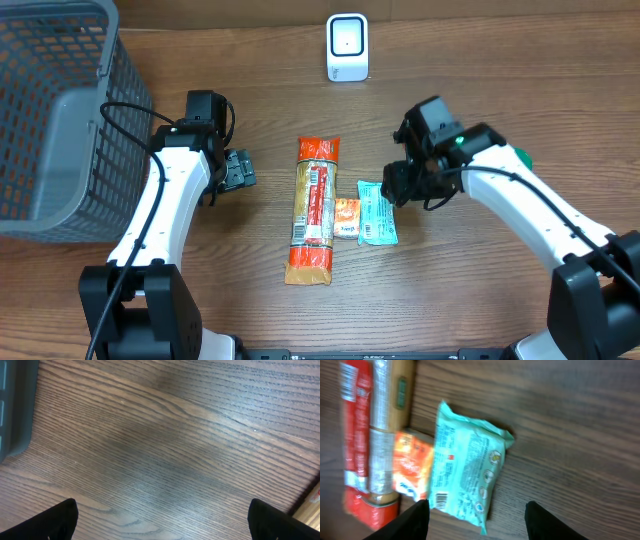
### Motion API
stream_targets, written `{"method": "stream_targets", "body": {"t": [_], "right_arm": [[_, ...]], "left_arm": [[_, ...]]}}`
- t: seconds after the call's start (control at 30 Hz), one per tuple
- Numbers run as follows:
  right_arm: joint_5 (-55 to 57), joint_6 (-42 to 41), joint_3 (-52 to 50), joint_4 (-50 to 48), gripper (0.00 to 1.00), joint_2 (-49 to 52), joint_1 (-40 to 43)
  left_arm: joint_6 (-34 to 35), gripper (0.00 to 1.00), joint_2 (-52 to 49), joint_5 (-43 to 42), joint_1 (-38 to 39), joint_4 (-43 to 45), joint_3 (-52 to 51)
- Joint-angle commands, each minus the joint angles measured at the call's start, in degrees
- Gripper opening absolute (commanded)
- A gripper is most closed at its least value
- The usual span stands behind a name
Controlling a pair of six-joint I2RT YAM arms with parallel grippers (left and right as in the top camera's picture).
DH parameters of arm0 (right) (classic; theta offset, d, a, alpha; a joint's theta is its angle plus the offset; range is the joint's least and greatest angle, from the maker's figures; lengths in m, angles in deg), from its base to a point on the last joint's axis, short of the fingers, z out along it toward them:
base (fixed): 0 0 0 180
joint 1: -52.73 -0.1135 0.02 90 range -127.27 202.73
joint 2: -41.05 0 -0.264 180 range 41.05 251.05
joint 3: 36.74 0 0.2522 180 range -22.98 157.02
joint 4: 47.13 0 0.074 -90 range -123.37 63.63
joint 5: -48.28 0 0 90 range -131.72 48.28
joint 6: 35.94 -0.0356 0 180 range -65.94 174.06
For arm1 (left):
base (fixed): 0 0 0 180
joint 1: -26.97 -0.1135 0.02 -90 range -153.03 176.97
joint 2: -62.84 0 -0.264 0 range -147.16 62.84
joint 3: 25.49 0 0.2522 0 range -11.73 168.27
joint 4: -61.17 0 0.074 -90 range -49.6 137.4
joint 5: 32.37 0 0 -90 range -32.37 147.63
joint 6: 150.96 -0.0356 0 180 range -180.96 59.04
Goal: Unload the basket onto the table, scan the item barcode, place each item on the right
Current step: 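Move the right gripper left over the teal pack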
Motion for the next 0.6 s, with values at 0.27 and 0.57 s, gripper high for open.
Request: {"method": "stream_targets", "body": {"t": [0.27, 0.57], "right_arm": [[1.2, -1.5, -15.3, -16.2, 0.49, -0.2, -0.7], [-1.7, -1.5, -18.2, -22.3, 0.44, -0.2, -0.7]], "left_arm": [[-0.7, 1.00, 0.7, 1.0, -0.1, 0.1, 0.6], [-0.7, 1.00, 0.7, 1.0, -0.1, 0.1, 0.6]]}}
